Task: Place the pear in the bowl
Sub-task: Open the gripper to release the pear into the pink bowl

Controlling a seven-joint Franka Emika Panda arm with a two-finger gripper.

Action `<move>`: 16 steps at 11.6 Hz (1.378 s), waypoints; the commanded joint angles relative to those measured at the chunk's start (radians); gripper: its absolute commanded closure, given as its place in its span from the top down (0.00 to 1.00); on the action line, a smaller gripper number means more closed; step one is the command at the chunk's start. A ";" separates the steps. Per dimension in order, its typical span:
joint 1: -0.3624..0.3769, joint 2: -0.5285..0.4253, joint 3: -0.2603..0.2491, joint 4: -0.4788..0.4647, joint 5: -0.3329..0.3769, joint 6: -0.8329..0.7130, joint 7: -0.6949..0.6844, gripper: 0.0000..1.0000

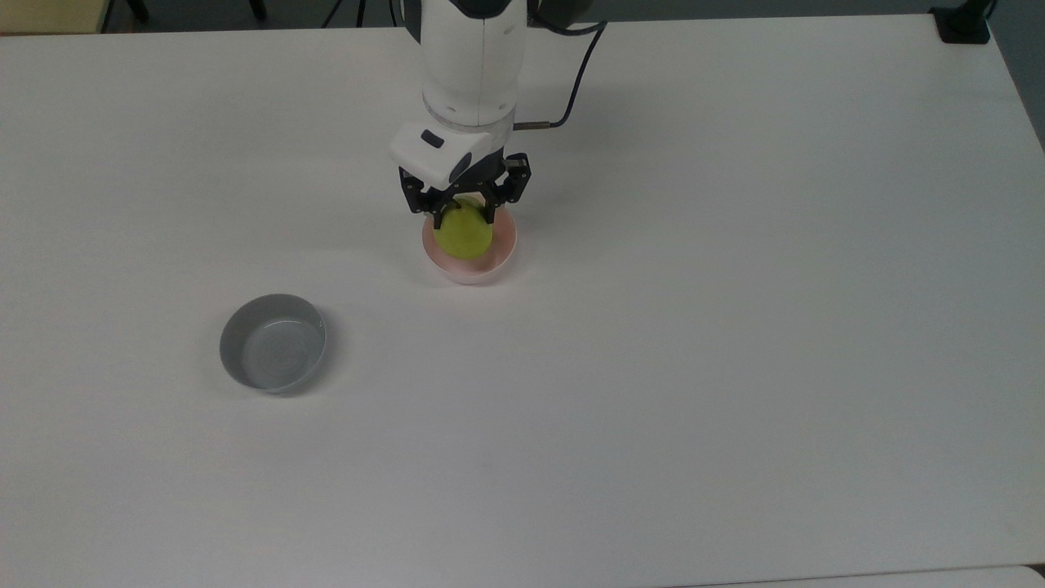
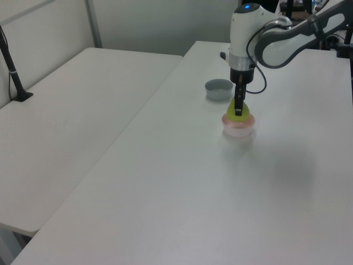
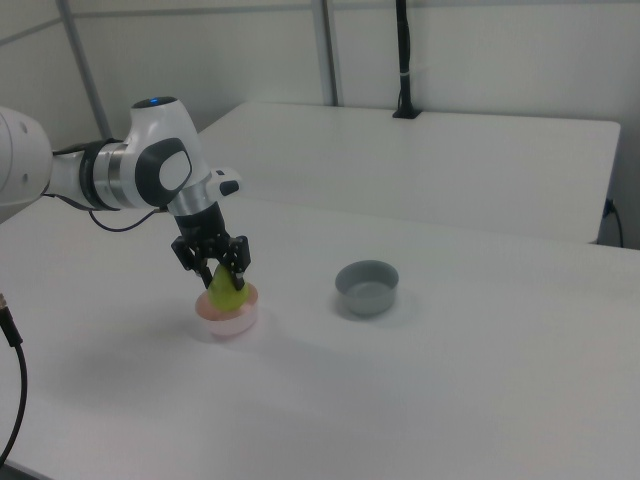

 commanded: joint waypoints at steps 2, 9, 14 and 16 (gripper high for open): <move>0.018 0.021 -0.005 -0.017 -0.052 0.026 0.042 0.04; 0.008 0.024 -0.005 -0.011 -0.055 0.010 0.062 1.00; 0.004 -0.028 -0.005 0.020 -0.052 -0.084 0.108 1.00; 0.001 -0.059 -0.005 0.070 -0.052 -0.183 0.098 1.00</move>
